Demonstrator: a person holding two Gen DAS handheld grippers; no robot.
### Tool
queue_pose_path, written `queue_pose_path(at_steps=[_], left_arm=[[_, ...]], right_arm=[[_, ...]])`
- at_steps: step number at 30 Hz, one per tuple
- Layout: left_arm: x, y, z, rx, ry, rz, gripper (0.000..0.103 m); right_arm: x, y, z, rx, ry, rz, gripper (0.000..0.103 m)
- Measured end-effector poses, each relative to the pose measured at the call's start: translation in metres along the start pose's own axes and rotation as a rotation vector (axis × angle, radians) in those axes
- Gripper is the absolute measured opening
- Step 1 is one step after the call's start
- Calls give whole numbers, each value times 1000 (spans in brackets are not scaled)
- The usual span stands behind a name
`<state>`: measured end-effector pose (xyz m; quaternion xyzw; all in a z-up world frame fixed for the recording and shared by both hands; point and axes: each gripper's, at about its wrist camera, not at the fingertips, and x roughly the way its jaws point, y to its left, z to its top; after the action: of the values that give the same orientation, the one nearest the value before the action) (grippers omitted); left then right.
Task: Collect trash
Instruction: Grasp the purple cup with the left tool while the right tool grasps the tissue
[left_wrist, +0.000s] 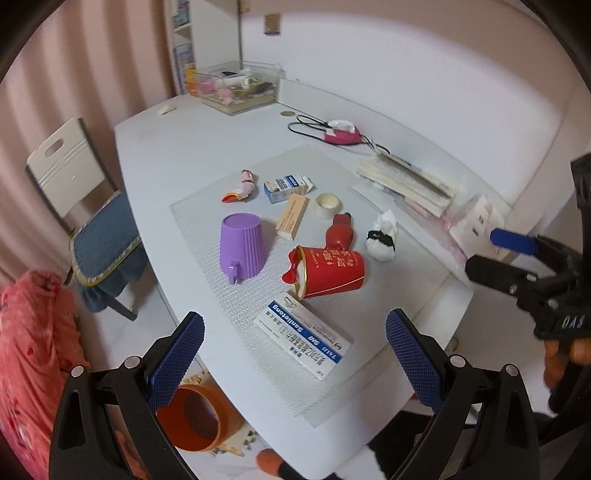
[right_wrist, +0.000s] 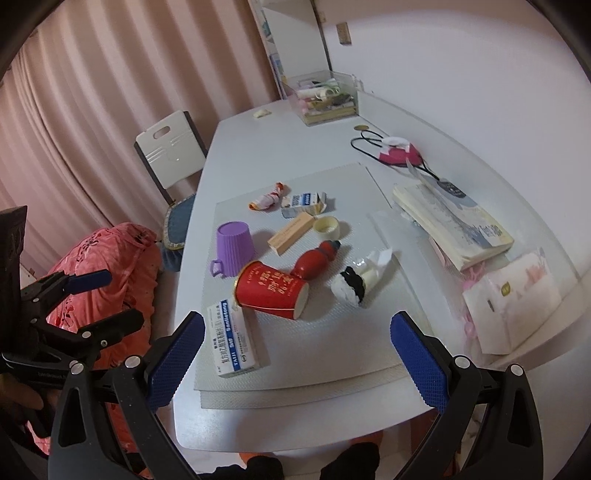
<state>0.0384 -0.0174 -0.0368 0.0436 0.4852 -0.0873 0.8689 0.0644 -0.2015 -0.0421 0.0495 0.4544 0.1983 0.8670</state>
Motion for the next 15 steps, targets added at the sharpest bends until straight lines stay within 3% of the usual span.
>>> queue_pose_path(at_steps=[5, 11, 15], left_arm=[[16, 10, 7, 64, 33, 11, 97], [40, 33, 26, 102, 50, -61, 97], [61, 39, 37, 181, 63, -47, 97]], right_arm=[[12, -9, 7, 11, 18, 27, 98], [36, -28, 20, 30, 75, 65, 98], [55, -36, 27, 17, 99, 75, 98]])
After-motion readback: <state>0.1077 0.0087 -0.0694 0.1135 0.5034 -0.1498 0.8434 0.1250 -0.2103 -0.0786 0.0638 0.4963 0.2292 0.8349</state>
